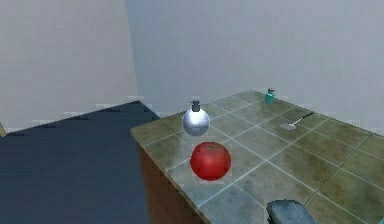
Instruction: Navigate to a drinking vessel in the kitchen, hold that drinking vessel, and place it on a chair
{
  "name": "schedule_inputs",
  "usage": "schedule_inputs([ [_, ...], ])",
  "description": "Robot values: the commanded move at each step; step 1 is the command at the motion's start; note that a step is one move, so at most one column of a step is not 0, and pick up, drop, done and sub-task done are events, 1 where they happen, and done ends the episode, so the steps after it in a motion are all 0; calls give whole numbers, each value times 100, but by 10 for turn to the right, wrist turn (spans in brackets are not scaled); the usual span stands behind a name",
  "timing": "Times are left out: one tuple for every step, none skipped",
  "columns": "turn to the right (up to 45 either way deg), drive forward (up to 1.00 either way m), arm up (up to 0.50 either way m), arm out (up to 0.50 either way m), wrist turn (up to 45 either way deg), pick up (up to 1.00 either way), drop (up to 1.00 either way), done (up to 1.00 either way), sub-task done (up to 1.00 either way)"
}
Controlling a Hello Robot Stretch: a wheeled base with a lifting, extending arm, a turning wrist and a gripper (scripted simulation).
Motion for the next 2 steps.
schedule_inputs([
  [0, 0, 0, 0, 450, 0, 0, 0, 0],
  [0, 0, 0, 0, 450, 0, 0, 0, 0],
])
